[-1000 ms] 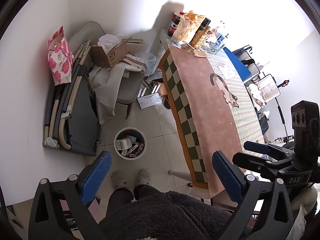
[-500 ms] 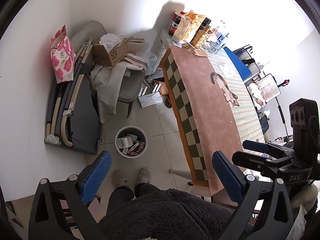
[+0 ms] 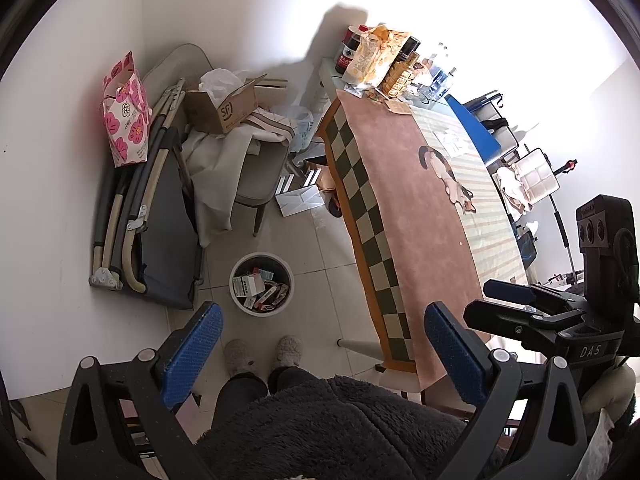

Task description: Collect trash

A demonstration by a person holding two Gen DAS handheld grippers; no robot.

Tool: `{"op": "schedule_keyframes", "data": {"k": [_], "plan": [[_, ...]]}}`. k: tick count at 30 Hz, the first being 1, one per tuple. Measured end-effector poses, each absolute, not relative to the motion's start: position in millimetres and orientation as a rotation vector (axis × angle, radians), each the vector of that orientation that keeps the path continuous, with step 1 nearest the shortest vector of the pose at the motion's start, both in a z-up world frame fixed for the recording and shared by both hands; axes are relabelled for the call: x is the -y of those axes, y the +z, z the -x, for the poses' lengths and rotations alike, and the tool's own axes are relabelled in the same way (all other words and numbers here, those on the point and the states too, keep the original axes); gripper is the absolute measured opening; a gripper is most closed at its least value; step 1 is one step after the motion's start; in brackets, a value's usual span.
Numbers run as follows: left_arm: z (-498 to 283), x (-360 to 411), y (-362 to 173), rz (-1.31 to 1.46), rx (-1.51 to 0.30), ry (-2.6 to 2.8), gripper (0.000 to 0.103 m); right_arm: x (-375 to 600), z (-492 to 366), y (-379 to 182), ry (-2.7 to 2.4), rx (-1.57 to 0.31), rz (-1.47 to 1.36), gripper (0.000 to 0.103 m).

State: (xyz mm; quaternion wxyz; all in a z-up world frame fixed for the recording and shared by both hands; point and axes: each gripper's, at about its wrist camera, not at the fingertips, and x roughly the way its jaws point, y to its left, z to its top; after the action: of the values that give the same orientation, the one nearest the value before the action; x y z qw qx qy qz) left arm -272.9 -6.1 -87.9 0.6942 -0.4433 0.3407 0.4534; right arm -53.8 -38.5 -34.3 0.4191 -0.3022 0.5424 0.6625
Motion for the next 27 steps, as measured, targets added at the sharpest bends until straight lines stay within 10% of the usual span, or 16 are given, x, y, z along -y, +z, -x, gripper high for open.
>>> {"op": "schedule_keyframes", "data": {"k": [27], "plan": [[275.5,8.5,-86.1,0.985,-0.757,1.014,0.103,42.7,57.7,-31.0,1.664,-1.362,0.753,0.103]]}}
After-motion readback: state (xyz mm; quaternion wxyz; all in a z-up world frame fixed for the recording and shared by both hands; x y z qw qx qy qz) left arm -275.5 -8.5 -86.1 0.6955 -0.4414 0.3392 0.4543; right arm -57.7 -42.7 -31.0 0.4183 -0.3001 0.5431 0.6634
